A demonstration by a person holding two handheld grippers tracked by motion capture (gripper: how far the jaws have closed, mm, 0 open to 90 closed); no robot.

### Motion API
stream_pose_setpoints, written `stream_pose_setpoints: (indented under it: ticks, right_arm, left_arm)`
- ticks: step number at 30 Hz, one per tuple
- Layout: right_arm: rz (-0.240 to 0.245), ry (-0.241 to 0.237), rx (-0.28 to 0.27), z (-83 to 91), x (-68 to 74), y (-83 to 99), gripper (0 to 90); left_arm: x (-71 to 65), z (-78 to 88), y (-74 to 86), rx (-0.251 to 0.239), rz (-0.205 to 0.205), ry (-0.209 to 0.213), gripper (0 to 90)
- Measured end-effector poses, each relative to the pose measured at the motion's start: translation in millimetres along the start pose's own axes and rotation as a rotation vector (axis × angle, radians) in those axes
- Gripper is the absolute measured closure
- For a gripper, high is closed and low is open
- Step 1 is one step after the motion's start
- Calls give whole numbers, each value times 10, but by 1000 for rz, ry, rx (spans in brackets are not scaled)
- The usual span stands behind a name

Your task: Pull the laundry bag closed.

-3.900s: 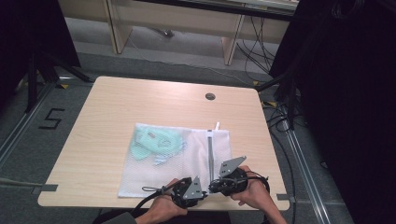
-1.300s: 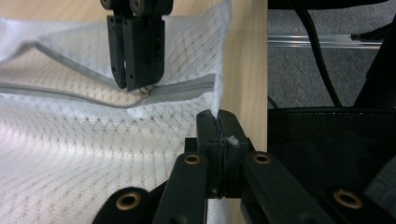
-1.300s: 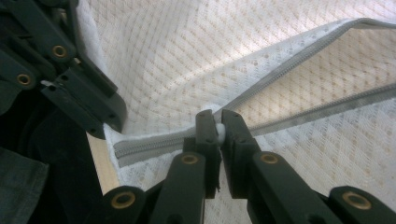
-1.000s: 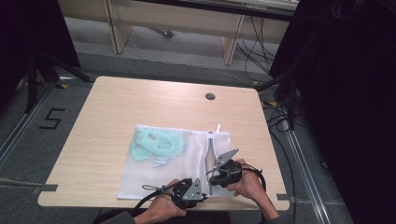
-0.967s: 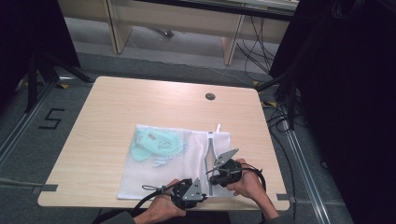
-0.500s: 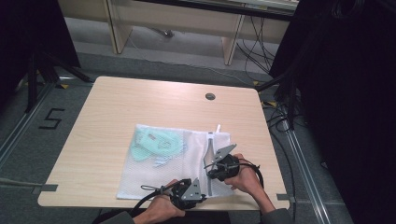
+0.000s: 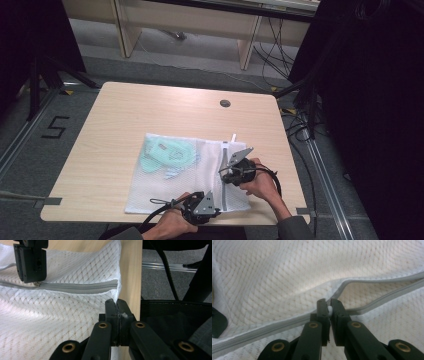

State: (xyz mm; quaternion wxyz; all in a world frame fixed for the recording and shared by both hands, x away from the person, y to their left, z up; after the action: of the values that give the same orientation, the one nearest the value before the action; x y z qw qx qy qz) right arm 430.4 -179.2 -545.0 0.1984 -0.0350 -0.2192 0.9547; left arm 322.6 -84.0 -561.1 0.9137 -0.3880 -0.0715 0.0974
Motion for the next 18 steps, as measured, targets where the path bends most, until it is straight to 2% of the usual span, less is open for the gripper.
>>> stream_pose_setpoints:
  ticks: [1, 2, 5, 10, 13, 16, 18]
  right_arm:
    - [9, 0, 2, -3, -8, -8, 865]
    - [10, 6, -7, -9, -15, -19, 864]
    - [12, 8, -2, -8, -49, -34, 864]
    - [4, 11, -6, -28, -84, -56, 865]
    - [8, 30, -18, -20, -105, -97, 865]
    - [10, 20, -4, -39, -123, -92, 866]
    - [-8, 32, -4, -47, -149, -95, 866]
  left_arm:
    - [11, 2, 1, 4, -3, -1, 891]
    - [12, -6, -14, -12, 13, 2, 891]
    - [5, 2, 6, -4, 25, 9, 891]
    - [7, 33, -3, -19, 32, 9, 891]
    - [12, 38, -3, -13, 36, 9, 891]
    - [17, 39, -3, -13, 40, 10, 891]
    - [10, 36, -1, -11, 38, 10, 891]
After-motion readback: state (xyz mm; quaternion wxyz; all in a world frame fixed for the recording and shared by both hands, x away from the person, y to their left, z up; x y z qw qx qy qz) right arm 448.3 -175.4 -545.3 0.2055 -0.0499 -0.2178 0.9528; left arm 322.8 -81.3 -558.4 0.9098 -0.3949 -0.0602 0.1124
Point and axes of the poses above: each handheld gripper's, and its own axes: z roughly backward along the jaws, y roughly out of its underside, x roughly to its left, the point moved 8 cm from there along -z, roughly forward along the jaws, and after that the axes turned 6 degrees about x, right-handed, at the moved point
